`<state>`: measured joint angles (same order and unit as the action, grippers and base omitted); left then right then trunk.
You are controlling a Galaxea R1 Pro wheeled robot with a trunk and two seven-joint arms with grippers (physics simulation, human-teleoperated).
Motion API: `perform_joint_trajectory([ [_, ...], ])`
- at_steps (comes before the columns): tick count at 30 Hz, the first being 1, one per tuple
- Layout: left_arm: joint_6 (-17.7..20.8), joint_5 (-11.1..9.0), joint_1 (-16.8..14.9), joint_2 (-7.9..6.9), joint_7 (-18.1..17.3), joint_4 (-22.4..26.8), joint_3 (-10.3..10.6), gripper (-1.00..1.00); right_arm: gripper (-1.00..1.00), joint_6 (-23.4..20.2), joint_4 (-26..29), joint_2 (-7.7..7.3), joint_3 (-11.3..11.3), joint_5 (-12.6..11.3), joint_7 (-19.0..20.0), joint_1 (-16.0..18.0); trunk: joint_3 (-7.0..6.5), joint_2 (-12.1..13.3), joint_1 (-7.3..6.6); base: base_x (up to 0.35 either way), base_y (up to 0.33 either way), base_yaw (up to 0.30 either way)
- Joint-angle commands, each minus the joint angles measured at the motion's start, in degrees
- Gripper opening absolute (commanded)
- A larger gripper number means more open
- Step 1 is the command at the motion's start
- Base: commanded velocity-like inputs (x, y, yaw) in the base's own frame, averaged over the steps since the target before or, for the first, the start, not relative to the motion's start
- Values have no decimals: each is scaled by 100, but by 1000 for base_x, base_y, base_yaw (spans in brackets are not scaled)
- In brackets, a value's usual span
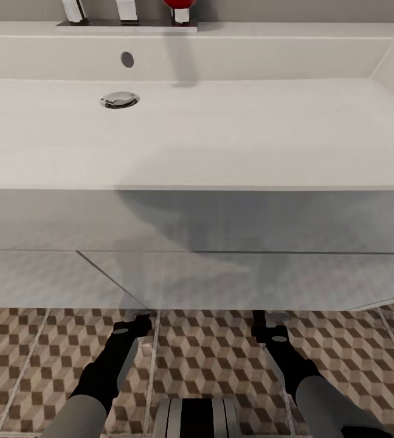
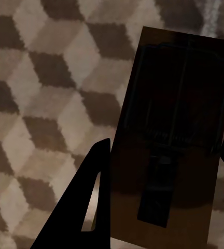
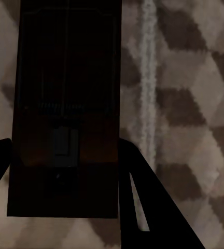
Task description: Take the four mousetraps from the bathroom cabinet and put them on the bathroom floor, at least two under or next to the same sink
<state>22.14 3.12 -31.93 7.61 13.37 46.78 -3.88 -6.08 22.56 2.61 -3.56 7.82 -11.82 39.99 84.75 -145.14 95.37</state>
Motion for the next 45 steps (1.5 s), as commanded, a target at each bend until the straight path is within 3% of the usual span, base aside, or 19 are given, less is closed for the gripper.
perform_joint_trajectory([
  [1, 33, 40, -2, 7, 7, 10, -13, -100, -100, -32, 17, 8, -37, 42, 1, -2, 4, -1, -1, 0, 0, 0],
  [13, -333, 41, -6, 11, 16, -42, -16, -100, -100, -7, 287, 12, -40, 52, 4, -7, 4, -1, -1, 0, 0, 0],
  [38, -385, 52, -7, 31, 77, 33, -3, -100, -100, 55, 302, 9, -40, 53, 13, -5, 4, -1, -1, 0, 0, 0],
  [42, -522, 50, -57, 70, 78, 42, 1, -100, -100, 167, 296, 5, -40, 48, 13, -6, 4, -1, -1, 0, 0, 0],
  [45, -836, 49, -98, 85, 78, 16, 1, -100, -100, 350, 294, 4, -40, 45, 13, -6, 4, -1, -1, 0, 0, 0],
])
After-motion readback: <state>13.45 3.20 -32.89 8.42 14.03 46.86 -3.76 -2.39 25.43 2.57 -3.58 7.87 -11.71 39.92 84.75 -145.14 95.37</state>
